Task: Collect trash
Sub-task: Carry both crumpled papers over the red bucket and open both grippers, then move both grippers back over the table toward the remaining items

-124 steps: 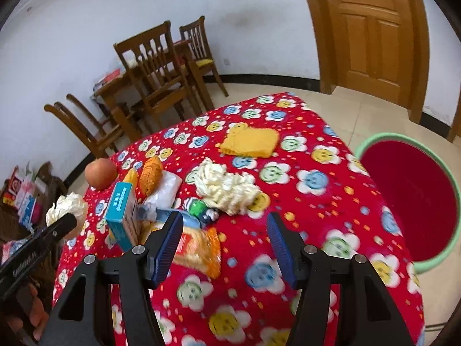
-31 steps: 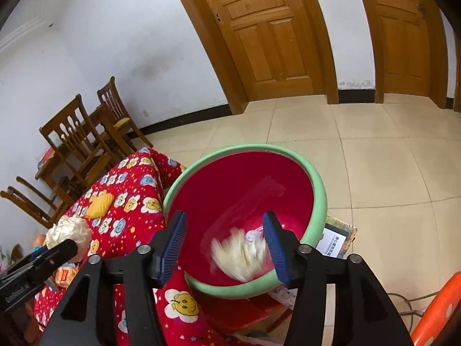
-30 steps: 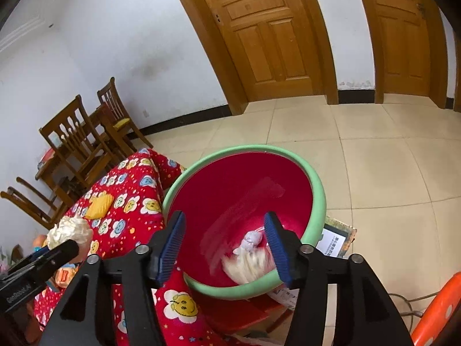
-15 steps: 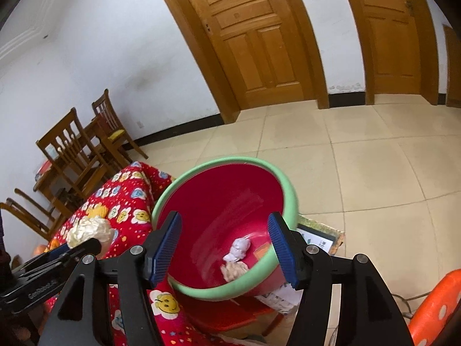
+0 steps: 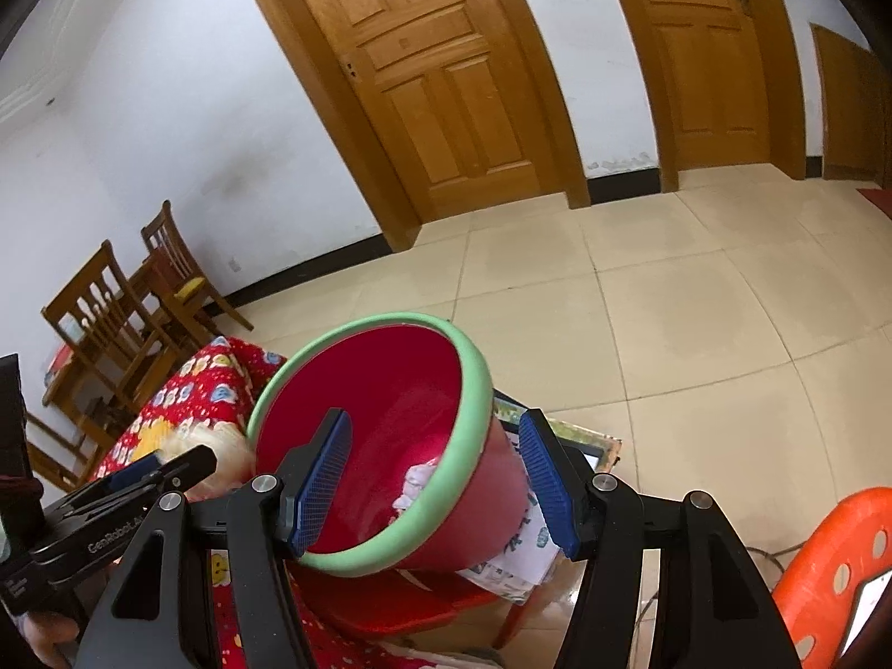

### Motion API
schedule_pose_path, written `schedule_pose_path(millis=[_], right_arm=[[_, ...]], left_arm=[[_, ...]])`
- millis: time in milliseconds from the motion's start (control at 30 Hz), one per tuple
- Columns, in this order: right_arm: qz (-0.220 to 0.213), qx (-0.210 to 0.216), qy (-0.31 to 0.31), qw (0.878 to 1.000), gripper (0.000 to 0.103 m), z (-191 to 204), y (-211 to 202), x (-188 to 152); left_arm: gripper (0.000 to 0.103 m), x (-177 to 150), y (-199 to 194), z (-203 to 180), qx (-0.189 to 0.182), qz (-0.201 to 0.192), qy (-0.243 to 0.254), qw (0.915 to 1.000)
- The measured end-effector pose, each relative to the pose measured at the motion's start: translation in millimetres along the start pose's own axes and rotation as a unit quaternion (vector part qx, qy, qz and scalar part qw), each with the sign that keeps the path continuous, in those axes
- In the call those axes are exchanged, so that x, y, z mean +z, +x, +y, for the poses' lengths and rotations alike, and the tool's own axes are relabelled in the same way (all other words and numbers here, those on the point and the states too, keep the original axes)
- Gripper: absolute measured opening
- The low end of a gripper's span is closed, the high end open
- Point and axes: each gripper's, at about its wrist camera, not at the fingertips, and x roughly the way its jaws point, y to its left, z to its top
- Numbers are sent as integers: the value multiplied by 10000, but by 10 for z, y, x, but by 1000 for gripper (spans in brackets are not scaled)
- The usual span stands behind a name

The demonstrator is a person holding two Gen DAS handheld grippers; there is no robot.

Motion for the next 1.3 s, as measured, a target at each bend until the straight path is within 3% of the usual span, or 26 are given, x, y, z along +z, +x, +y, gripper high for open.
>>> schedule_pose_path(millis=[67,633,1300], right_arm=[[-1,2,22,10000,64,-2,-6,0],[-16,251,-134,9996,64,215,-200,-58],[319,801,-757,9934,64,905,-337,-381]], left_arm=[[77,-1,-28,-16,43,-53,16,10000],[78,-203,-418,220,178,-152,-338,9992],[78,-607,-1179,988,827,-551,-1075,9892]])
